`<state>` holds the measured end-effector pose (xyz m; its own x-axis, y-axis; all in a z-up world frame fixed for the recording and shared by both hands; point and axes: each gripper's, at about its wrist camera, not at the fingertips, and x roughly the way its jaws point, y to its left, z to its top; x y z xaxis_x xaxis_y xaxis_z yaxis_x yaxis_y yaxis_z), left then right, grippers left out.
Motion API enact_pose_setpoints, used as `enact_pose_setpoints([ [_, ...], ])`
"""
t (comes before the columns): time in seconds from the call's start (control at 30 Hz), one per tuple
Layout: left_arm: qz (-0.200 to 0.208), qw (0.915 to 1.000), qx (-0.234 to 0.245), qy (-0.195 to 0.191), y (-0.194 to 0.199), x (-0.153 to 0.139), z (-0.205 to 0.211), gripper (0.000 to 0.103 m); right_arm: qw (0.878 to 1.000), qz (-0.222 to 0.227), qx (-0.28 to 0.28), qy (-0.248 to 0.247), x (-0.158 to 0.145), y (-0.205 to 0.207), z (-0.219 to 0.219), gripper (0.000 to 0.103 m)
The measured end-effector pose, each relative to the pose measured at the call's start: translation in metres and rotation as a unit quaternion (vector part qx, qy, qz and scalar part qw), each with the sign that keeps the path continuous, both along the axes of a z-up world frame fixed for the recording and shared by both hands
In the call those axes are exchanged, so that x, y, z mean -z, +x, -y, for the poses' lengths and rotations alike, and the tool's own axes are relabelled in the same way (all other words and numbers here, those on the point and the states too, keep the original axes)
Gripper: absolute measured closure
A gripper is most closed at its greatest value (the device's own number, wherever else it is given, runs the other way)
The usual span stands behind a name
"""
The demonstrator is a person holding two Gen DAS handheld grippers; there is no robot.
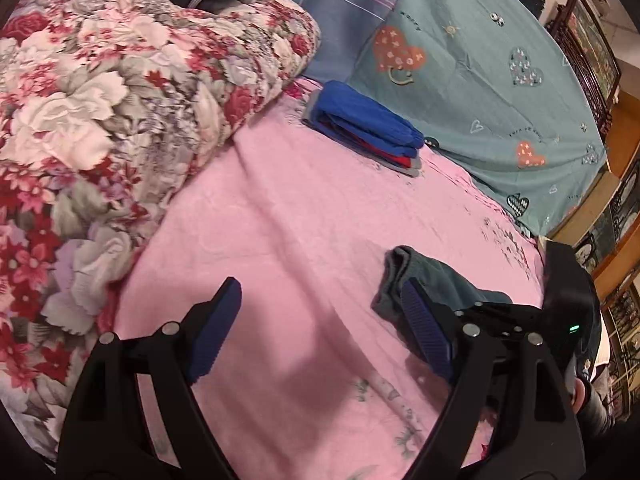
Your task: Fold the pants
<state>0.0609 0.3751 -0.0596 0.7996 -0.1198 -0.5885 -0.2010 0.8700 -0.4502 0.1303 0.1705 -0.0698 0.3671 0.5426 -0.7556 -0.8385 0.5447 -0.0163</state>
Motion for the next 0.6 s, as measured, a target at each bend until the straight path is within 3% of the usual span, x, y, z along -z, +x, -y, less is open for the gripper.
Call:
enact_pose_setpoints([
  [0.13, 0.013, 0.9995, -0.029, 0.007, -0.012, -0.01, -0.015, 0.019, 0.998, 0.005, -0.024, 0.05, -0.027, -0.026, -0.019, 0.099],
  [0.2, 0.015, 0.9991, -0.038, 0.011, -0.017, -0.014, -0.016, 0.017, 0.998, -0.01, -0.025, 0.055, -0.019, -0.028, -0.029, 0.099],
  [0.3, 0.012, 0.9987, -0.043, 0.023, -0.024, -0.017, -0.013, 0.015, 0.998, -0.049, -0.013, 0.035, 0.001, -0.022, -0.038, 0.088],
  [0.33, 0.012, 0.9986, -0.042, 0.03, -0.026, -0.017, -0.01, 0.014, 0.997, -0.064, -0.007, 0.046, -0.002, -0.026, -0.029, 0.088],
  [0.37, 0.013, 0.9985, -0.038, 0.036, -0.026, -0.018, -0.005, 0.014, 0.995, -0.073, -0.008, 0.073, -0.01, -0.029, -0.017, 0.079],
  [0.4, 0.016, 0.9985, -0.028, 0.044, -0.025, -0.02, 0.002, 0.013, 0.992, -0.076, -0.007, 0.105, -0.019, -0.031, 0.0, 0.068],
  [0.43, 0.018, 0.9985, -0.018, 0.049, -0.023, -0.02, 0.008, 0.013, 0.988, -0.064, 0.009, 0.139, -0.033, -0.034, 0.026, 0.048],
  [0.5, 0.022, 0.9977, 0.002, 0.064, -0.013, -0.023, 0.022, 0.013, 0.984, -0.037, 0.032, 0.174, -0.049, -0.039, 0.069, 0.047],
  [0.6, 0.017, 0.9976, 0.019, 0.064, 0.011, -0.022, 0.033, 0.013, 0.979, -0.021, 0.09, 0.184, -0.06, -0.028, 0.135, 0.047],
])
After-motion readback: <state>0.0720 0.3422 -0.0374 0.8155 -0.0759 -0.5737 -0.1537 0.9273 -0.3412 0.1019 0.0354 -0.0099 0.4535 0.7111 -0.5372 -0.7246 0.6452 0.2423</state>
